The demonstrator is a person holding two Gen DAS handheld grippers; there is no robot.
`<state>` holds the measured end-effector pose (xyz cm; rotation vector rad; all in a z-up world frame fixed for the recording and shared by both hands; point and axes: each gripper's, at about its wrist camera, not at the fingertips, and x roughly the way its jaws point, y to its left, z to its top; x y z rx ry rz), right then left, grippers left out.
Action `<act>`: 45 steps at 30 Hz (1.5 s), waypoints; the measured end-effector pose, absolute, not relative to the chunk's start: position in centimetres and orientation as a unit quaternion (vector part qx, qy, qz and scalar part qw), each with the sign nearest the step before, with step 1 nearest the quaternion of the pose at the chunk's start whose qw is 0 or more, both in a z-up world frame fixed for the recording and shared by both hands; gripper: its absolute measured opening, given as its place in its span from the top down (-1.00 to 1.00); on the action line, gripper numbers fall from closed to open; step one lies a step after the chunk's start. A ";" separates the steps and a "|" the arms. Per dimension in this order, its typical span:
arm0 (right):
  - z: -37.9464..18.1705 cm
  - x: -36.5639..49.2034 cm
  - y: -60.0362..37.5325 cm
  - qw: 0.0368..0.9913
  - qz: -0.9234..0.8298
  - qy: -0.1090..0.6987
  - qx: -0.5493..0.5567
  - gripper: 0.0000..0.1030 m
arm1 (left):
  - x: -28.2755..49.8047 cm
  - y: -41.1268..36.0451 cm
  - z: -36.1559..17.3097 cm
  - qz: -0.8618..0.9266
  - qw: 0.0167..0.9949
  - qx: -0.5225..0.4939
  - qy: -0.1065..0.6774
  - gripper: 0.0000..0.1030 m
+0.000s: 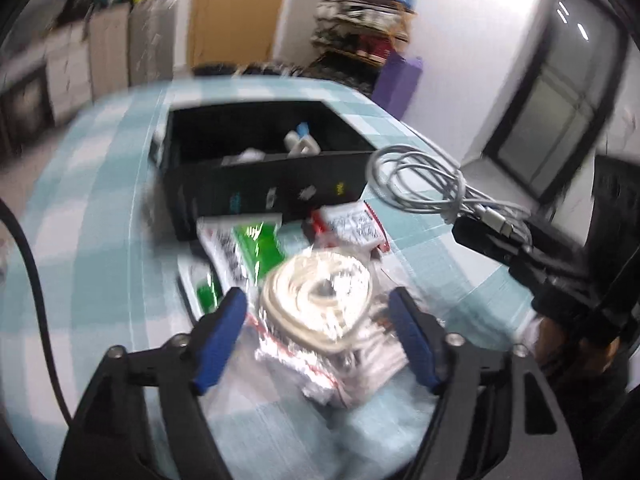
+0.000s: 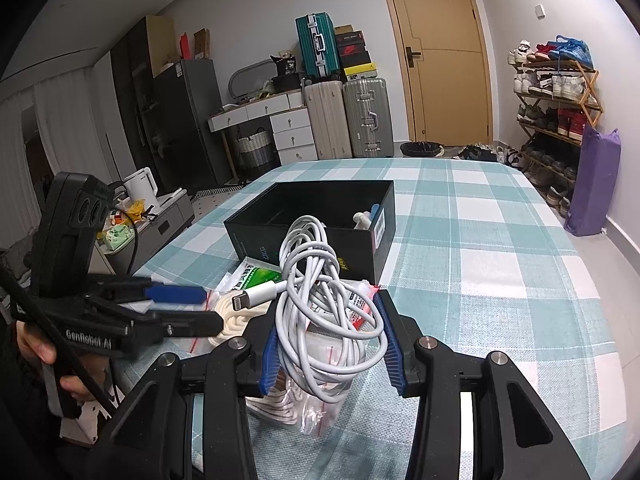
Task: Organize soft objects
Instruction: 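Grasp the bagged white rope with the left gripper and lift it, then carry the bagged rope with the left gripper while the right carries the cable over the box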
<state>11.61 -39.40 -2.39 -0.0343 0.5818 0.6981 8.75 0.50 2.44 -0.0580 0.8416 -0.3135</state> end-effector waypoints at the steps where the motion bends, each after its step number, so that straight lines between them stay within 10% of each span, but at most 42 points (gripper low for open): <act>1: -2.5 11.7 -39.5 0.898 0.336 0.282 -0.016 0.18 | 9.0 -0.2 2.5 -0.150 0.904 0.004 0.400 -0.54; 10: -2.7 12.2 -40.1 0.900 0.326 0.288 -0.014 0.18 | 12.2 -2.2 -0.1 -0.164 0.879 0.077 0.441 -0.55; 17: -2.8 12.8 -39.9 0.900 0.324 0.292 -0.012 0.18 | 12.6 -0.6 0.8 -0.170 0.881 0.044 0.440 0.31; 45: 1.5 17.7 -34.3 0.901 0.341 0.266 -0.025 0.18 | 16.2 5.8 7.1 -0.077 0.928 -0.061 0.360 0.33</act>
